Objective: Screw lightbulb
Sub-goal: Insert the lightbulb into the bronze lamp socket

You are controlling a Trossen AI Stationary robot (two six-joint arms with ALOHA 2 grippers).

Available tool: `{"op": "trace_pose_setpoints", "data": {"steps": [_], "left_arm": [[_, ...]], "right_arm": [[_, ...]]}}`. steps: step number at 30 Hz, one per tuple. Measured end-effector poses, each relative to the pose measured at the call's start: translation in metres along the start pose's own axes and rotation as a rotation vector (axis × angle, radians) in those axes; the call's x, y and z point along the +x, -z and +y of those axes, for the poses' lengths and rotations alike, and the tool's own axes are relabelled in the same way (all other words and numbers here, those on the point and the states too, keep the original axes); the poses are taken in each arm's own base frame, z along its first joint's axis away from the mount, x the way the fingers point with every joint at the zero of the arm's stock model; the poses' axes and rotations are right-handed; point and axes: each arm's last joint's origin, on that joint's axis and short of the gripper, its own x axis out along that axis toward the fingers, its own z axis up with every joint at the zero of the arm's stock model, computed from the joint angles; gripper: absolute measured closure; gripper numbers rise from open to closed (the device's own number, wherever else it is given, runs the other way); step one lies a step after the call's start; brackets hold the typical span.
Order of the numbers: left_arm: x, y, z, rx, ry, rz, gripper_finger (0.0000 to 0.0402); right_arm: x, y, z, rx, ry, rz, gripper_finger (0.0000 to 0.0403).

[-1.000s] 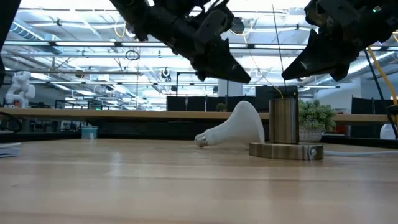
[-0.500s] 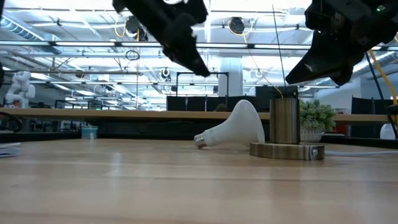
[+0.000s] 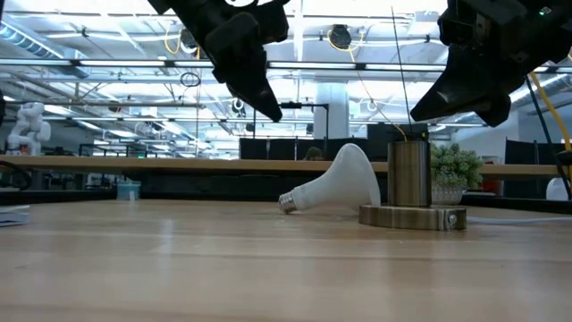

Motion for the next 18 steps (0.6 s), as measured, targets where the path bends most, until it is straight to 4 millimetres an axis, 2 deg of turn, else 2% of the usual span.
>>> {"op": "trace_pose_setpoints", "data": {"steps": [4,9,13,18], "left_arm": [[0.0,0.0,0.0,0.032,-0.004,-0.003,0.0288],[0.0,-0.008,0.0,0.169,-0.013,-0.089,0.0239],[0.0,-0.01,-0.001,0.128,-0.01,-0.107,0.0228],[0.021,-0.003,0.011,0.128,-0.004,-0.035,0.0228]], "right_arm": [[0.0,0.0,0.0,0.015,-0.002,0.001,0.0403],[0.0,0.0,0.0,0.014,-0.012,0.015,0.0403],[0.0,0.0,0.0,0.012,-0.012,0.016,0.0403],[0.0,0.001,0.0,-0.008,-0.011,0.016,0.0403]]}}
